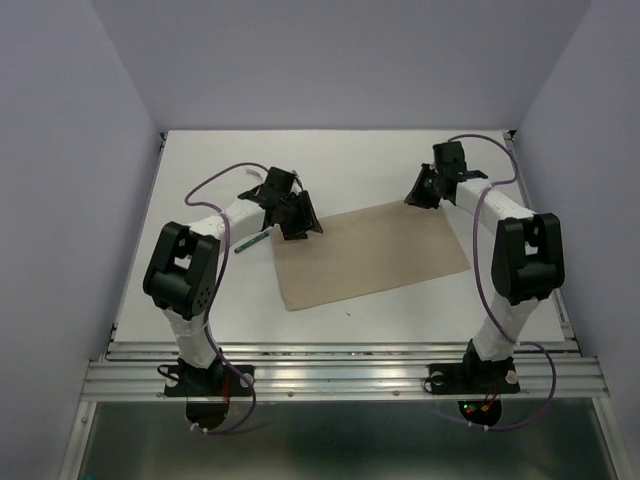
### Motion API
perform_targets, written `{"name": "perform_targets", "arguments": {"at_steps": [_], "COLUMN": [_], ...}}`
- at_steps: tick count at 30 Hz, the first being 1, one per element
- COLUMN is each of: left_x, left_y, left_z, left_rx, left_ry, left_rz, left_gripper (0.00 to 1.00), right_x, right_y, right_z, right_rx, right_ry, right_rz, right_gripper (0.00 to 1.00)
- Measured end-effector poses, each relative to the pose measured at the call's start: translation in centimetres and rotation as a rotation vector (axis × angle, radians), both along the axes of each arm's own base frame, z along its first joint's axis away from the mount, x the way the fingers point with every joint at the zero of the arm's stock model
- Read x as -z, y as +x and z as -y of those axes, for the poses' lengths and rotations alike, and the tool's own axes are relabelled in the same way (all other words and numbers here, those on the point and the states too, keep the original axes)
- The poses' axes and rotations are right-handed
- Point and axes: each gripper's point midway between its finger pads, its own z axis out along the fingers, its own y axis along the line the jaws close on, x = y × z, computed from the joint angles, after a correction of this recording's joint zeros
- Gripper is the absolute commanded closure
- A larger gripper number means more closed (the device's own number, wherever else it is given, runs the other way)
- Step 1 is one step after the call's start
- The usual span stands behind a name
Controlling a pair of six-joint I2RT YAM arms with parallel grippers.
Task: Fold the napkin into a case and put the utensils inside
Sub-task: Fold the rectangle-folded napkin at the center of the board.
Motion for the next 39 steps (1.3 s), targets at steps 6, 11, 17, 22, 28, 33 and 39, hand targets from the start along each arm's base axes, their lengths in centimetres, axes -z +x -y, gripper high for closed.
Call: {"name": "perform_targets", "arguments": {"at_steps": [6,11,17,22,28,33,39], "left_x": [0.1,1.7,3.7,3.9,4.0,3.8,1.1], "left_y": [4.0,5.5,5.0,3.4,-1.6,-3.6,-2.0], "left_z": [1.9,2.6,2.8,3.4,4.2,4.8,7.6], "left_rx": [-0.005,-0.006,0.006,0.033,0.095,0.123,0.131], "left_ry": [-0.023,-0.018,-0.003,-0.010,-0.007,0.009,-0.051], "left_rz": [0.039,0.031,-0.007,0.015,-0.002,-0.018,0.022], "left_gripper": [0.43,0.44,0.44,0.44,0.43,0.43,0.45], "right_x": [2.0,5.6,7.3,7.3,7.5,7.3,5.8], "right_y": [2.2,1.9,2.2,0.9,-3.7,-6.2,-6.6], "right_z": [-6.2,-6.8,-4.8,-3.9,-2.6,-1.9,-4.2], "right_rx": [-0.167,-0.182,-0.098,-0.069,-0.043,-0.034,-0.093], "right_ry": [0.061,0.063,0.007,-0.011,-0.023,-0.037,-0.015], "right_rz": [-0.035,-0.113,-0.134,-0.103,-0.120,-0.147,-0.130], "right_gripper": [0.80,0.78,0.78,0.78,0.78,0.77,0.81]}}
